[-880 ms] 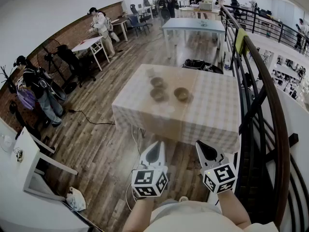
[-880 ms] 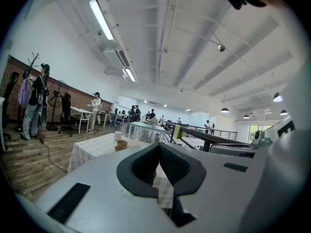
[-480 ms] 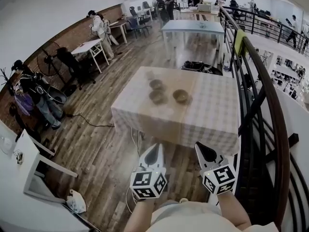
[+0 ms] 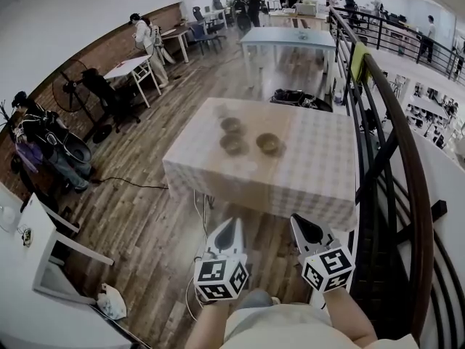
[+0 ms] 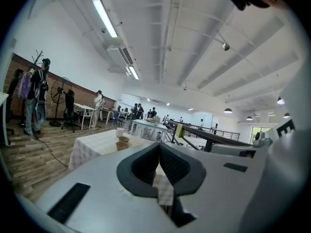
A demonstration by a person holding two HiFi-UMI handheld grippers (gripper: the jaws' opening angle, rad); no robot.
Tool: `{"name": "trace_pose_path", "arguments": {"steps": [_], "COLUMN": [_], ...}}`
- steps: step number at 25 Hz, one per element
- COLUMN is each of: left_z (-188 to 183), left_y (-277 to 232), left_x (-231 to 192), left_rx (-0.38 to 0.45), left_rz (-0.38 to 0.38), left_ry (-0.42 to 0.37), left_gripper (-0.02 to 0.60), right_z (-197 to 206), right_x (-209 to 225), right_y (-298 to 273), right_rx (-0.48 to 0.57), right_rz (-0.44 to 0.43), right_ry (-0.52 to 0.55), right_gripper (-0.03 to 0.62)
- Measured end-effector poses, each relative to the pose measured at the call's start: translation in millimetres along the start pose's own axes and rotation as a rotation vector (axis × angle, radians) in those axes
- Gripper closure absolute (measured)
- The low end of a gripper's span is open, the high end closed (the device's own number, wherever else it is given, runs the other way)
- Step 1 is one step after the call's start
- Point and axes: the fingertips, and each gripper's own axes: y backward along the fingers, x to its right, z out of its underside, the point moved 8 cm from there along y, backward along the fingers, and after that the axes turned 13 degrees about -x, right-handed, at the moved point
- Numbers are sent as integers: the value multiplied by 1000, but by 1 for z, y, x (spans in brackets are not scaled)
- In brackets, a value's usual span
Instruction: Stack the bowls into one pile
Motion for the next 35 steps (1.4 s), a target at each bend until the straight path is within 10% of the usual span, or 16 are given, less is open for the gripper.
{"name": "trace_pose_path", "arguments": {"steps": [35], "left_z": [-110], "left_y": [-185], "left_x": [-145], "left_rx": [5], "left_rz": [-20], "left_ry": [13], "left_gripper": [577], "right_z": [-87], "right_x": [66], "right_y": [-221], "right_rx": [-20], "right_rz": [7], "right_ry": [59], "right_gripper": [594]}}
